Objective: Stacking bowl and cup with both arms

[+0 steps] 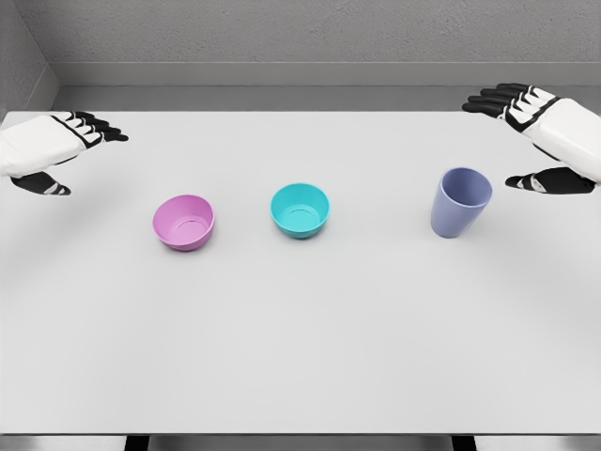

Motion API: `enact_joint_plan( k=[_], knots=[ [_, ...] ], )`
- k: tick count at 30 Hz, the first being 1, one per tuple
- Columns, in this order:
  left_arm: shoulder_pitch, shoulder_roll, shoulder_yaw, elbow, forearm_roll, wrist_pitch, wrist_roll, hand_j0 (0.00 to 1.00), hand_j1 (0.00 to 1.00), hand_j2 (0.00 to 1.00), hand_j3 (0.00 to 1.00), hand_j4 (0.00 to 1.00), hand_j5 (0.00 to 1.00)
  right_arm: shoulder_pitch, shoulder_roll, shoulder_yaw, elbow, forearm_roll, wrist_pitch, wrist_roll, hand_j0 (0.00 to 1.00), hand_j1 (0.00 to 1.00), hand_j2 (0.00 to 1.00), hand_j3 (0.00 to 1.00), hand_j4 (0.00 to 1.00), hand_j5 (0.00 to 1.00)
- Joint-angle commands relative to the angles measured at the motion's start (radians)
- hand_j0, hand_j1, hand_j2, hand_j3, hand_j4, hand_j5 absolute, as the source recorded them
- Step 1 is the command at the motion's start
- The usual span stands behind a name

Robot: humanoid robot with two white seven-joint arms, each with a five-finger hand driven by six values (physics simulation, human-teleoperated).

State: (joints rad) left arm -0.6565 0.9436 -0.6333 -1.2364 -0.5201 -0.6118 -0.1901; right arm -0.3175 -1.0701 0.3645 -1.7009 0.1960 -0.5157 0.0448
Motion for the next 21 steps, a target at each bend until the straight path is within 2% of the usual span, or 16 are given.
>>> enact_joint_plan(
  k=[1, 8, 12, 14, 18, 21],
  knots=[
    [0.0, 0.001, 0.0, 0.0, 0.005, 0.001, 0.0, 1.0, 1.0, 1.0, 1.0, 1.0, 1.0, 0.0, -0.002, 0.001, 0.0, -0.006, 0.005, 0.0, 1.0, 1.0, 1.0, 1.0, 1.0, 1.0],
    [-0.005, -0.002, -0.002, -0.001, -0.012, 0.001, -0.005, 1.0, 1.0, 1.0, 1.0, 1.0, 1.0, 0.0, -0.004, -0.004, -0.005, -0.006, 0.005, 0.0, 1.0, 1.0, 1.0, 1.0, 1.0, 1.0],
    [-0.011, -0.063, -0.008, -0.005, -0.006, 0.001, -0.126, 1.0, 1.0, 1.0, 1.0, 1.0, 1.0, 0.0, -0.025, -0.007, -0.005, -0.009, 0.002, -0.002, 1.0, 1.0, 1.0, 1.0, 1.0, 1.0],
    [-0.011, -0.077, -0.009, -0.012, -0.003, 0.001, -0.141, 1.0, 1.0, 1.0, 1.0, 1.0, 1.0, 0.0, -0.027, -0.01, -0.003, -0.007, -0.001, -0.002, 1.0, 1.0, 1.0, 1.0, 1.0, 1.0],
    [-0.009, -0.146, -0.029, -0.034, -0.005, 0.001, -0.232, 1.0, 1.0, 1.0, 1.0, 1.0, 1.0, -0.006, -0.03, -0.013, -0.006, -0.007, -0.004, 0.0, 1.0, 1.0, 1.0, 1.0, 1.0, 1.0],
    [-0.015, -0.166, -0.054, -0.046, -0.005, 0.001, -0.239, 1.0, 1.0, 1.0, 1.0, 1.0, 1.0, -0.006, -0.028, -0.013, -0.008, -0.007, -0.004, 0.0, 1.0, 1.0, 1.0, 1.0, 1.0, 1.0]
  ],
)
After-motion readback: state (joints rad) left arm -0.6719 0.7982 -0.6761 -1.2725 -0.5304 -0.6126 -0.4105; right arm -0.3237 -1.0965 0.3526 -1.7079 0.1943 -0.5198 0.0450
